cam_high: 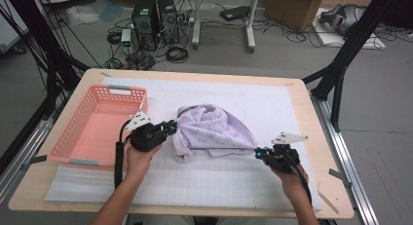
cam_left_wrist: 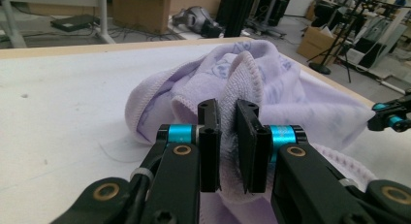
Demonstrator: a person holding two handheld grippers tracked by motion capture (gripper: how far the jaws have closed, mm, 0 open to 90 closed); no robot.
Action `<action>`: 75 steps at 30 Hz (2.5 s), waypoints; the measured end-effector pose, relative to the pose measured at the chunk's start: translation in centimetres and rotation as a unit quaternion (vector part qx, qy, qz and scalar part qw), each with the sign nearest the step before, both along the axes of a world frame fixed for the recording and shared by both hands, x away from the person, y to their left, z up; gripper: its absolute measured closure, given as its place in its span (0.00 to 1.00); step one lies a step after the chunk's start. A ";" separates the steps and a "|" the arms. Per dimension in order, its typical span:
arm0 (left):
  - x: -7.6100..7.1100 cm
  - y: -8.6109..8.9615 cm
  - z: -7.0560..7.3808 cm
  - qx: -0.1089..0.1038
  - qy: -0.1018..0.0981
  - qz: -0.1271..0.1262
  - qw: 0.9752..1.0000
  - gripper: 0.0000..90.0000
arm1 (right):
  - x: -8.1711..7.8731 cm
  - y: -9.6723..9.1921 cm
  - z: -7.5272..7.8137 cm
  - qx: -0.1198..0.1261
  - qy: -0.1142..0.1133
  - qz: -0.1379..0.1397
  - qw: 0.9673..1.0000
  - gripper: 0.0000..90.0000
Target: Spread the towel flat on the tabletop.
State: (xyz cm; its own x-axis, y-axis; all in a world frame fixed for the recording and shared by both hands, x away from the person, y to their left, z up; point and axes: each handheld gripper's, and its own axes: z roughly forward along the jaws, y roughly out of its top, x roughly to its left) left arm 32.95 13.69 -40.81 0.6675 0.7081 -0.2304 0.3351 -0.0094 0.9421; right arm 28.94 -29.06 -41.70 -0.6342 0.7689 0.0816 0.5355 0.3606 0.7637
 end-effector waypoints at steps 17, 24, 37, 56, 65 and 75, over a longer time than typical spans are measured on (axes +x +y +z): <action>0.0 -2.3 -1.0 0.059 0.045 -0.020 0.997 0.46 | -1.1 -2.1 1.2 0.017 -0.060 -0.088 0.994 0.52; -0.7 -3.1 -1.6 0.103 0.089 -0.077 0.988 0.32 | -0.9 -0.5 0.2 0.016 -0.048 -0.046 0.998 0.49; 0.0 -6.4 -3.4 0.161 0.081 -0.089 0.980 0.83 | 1.6 4.0 -2.7 -0.023 -0.007 -0.005 1.000 0.66; 5.3 -3.9 1.0 0.113 -0.011 0.059 0.992 0.92 | 4.8 4.2 2.9 0.024 -0.075 -0.077 0.994 0.92; 7.0 -3.9 -0.8 0.109 0.018 0.095 0.989 0.78 | 9.6 5.5 1.9 0.008 -0.091 -0.106 0.990 0.94; 4.7 -4.0 -0.4 0.113 0.030 0.033 0.993 0.46 | 11.5 5.4 1.0 -0.015 -0.072 -0.155 0.985 0.75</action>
State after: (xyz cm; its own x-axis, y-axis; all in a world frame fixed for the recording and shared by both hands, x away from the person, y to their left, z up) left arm 37.66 9.65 -41.21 0.6079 0.7878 -0.0993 0.3982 -0.1942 0.8965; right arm 40.45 -23.71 -40.71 -0.3718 0.9282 -0.0175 0.5109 0.2203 0.8309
